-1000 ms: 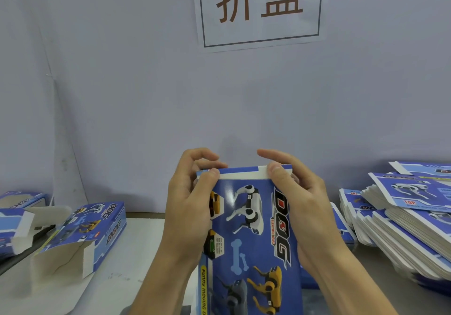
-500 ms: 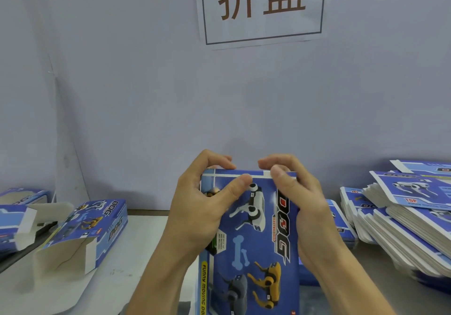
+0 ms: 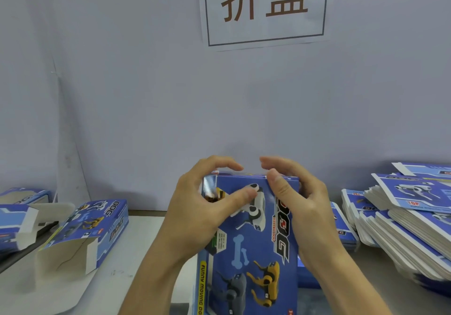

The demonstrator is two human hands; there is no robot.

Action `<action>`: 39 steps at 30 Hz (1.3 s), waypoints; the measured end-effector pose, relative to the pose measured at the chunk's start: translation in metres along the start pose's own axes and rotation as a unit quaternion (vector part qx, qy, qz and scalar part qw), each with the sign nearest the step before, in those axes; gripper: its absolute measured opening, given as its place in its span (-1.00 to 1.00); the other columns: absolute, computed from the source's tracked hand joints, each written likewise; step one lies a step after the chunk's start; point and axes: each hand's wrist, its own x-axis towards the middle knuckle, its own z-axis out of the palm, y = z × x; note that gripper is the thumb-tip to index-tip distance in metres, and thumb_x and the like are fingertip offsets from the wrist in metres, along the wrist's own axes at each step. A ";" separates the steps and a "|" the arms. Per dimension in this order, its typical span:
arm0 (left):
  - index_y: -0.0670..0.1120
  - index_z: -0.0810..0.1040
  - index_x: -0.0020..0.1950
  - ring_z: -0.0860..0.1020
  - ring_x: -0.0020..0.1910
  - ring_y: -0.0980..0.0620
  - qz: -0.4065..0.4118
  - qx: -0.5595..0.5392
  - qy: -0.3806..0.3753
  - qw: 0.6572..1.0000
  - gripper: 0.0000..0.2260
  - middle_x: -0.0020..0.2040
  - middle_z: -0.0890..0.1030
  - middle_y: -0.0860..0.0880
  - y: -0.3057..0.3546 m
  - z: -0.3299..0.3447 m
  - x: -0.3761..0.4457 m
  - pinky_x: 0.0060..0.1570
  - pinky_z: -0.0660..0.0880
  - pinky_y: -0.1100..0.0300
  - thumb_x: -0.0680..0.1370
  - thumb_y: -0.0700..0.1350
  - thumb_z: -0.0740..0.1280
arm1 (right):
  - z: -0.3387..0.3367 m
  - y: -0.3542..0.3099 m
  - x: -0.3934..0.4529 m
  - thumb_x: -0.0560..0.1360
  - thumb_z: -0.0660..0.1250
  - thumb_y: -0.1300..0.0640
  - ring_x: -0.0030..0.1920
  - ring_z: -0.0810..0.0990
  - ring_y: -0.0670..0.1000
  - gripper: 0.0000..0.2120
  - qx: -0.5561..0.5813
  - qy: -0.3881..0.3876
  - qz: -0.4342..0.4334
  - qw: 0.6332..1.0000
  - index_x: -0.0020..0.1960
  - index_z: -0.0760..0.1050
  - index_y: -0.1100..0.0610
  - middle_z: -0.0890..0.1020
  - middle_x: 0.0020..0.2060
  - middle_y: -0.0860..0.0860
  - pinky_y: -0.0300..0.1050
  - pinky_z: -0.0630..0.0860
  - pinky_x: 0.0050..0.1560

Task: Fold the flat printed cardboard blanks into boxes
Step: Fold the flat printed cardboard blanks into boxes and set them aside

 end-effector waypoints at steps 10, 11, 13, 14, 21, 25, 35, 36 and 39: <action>0.01 0.69 0.16 0.71 -0.24 0.09 -0.110 -0.186 0.458 0.862 -0.43 -0.29 0.71 0.11 -0.025 -0.027 0.009 -0.38 0.62 0.14 0.25 0.26 0.53 | 0.016 -0.015 0.002 0.46 0.32 0.18 -0.08 0.57 -0.10 -0.82 -0.263 0.141 -0.253 0.920 0.01 0.60 -0.02 0.60 -0.15 -0.09 -0.38 0.41 -0.13; 0.03 0.69 0.16 0.72 -0.21 0.08 -0.126 -0.205 0.483 0.842 -0.48 -0.24 0.72 0.11 -0.029 -0.027 0.009 -0.35 0.63 0.10 0.29 0.27 0.52 | 0.019 -0.013 0.001 0.48 0.31 0.20 -0.23 0.56 -0.06 -0.86 -0.270 0.123 -0.252 0.921 -0.08 0.61 0.01 0.59 -0.29 -0.09 -0.29 0.42 -0.26; 0.09 0.68 0.14 0.72 -0.16 0.05 -0.158 -0.239 0.503 0.816 -0.63 -0.17 0.72 0.09 -0.033 -0.023 0.010 -0.28 0.65 0.03 0.42 0.23 0.50 | 0.025 -0.008 -0.001 0.55 0.29 0.14 -0.43 0.48 0.02 -0.77 -0.279 0.058 -0.170 0.943 -0.26 0.59 0.12 0.54 -0.45 0.03 -0.07 0.43 -0.41; 0.10 0.67 0.12 0.71 -0.18 0.07 -0.171 -0.244 0.506 0.809 -0.69 -0.19 0.72 0.10 -0.034 -0.020 0.010 -0.25 0.64 0.02 0.45 0.20 0.49 | 0.026 -0.004 -0.001 0.59 0.28 0.09 -0.44 0.48 0.04 -0.69 -0.285 0.030 -0.117 0.951 -0.29 0.57 0.16 0.56 -0.46 0.06 -0.04 0.45 -0.41; -0.05 0.55 0.15 0.70 -0.22 0.09 -0.250 -0.310 0.379 0.835 -0.68 -0.23 0.71 0.08 -0.031 0.010 0.008 -0.04 0.64 -0.09 0.58 0.16 0.33 | 0.015 0.008 0.005 0.52 0.38 -0.11 0.04 0.60 -0.17 -0.57 -0.285 0.123 -0.052 0.949 0.34 0.42 -0.06 0.63 0.02 -0.19 -0.25 0.57 0.04; -0.06 0.57 0.27 0.69 0.02 -0.23 -0.330 -0.284 0.119 0.892 -0.58 0.11 0.69 -0.22 -0.026 0.022 0.004 -0.15 0.65 -0.10 0.55 0.18 0.31 | 0.010 0.012 0.007 0.32 0.43 -0.28 0.30 0.45 -0.22 -0.06 -0.115 0.151 -0.025 0.982 0.51 -0.07 -0.35 0.40 0.38 -0.10 -0.13 0.50 0.25; 0.00 0.51 0.31 0.65 0.03 0.09 -0.302 -0.124 0.078 0.942 -0.24 0.11 0.68 0.02 -0.028 0.016 0.002 0.01 0.54 0.03 0.22 0.40 0.41 | -0.043 0.012 0.016 0.54 0.39 0.19 -0.09 0.67 0.07 -0.31 0.002 0.071 0.062 0.995 0.43 0.21 -0.40 0.65 0.07 0.14 0.02 0.61 -0.18; 0.05 0.46 0.36 0.62 0.10 0.11 -0.267 -0.119 0.117 0.949 -0.22 0.19 0.64 0.05 -0.030 0.011 0.003 0.09 0.52 0.00 0.25 0.41 0.43 | -0.045 0.012 0.015 0.48 0.45 0.16 -0.11 0.68 0.08 -0.28 -0.012 0.020 0.079 0.997 0.38 0.24 -0.46 0.65 0.00 0.16 0.01 0.61 -0.19; 0.21 0.41 0.36 0.67 0.05 0.02 -0.181 -0.172 0.126 0.960 -0.38 0.15 0.68 0.04 -0.032 -0.002 0.005 0.01 0.61 -0.08 0.36 0.34 0.43 | -0.045 0.015 0.012 0.28 0.56 0.05 -0.01 0.71 0.16 -0.16 -0.056 -0.159 0.146 0.975 0.30 0.23 -0.57 0.69 -0.01 0.06 0.03 0.64 -0.12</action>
